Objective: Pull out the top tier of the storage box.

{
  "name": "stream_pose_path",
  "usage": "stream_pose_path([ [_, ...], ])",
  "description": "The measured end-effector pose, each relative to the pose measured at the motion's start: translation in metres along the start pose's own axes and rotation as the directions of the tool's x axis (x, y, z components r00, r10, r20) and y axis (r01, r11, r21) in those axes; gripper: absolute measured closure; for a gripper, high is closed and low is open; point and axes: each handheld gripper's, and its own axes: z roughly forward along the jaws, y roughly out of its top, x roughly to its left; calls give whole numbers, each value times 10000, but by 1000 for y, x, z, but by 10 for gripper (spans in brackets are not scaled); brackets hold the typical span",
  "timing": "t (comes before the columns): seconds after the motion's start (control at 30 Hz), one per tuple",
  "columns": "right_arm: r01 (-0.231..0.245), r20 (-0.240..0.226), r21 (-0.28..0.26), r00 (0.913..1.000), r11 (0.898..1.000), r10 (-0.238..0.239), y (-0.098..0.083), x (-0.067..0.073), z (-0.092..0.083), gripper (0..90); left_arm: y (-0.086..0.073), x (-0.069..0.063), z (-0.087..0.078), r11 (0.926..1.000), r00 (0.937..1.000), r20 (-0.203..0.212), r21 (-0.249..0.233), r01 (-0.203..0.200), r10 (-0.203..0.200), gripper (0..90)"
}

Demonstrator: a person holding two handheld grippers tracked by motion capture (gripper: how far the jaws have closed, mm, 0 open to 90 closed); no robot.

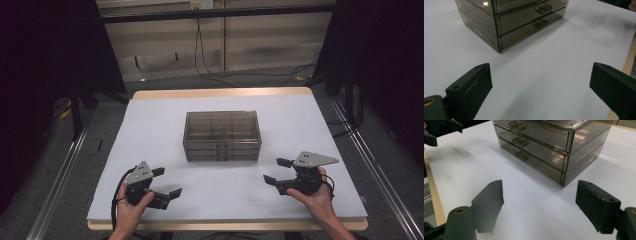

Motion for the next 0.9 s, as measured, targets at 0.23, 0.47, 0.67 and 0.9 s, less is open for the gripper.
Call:
stream_pose_path([
  [0.23,-57,-121,21,9999,10000,57,1,2,2,232,0,1,-1,10000,10000,16,-36,12,-12,40],
  [0.47,346,-284,-72,9990,9994,-348,6,10,5,262,0,3,-2,9999,10000,13,-91,81,-81,40],
  [0.67,790,-323,-78,9963,9968,-792,10,20,9,273,0,4,-4,9999,10000,-83,-114,-12,12,40],
  [0.9,1653,-34,214,9862,9860,-1653,14,29,17,326,0,5,-6,9997,9999,-87,-242,65,-67,40],
])
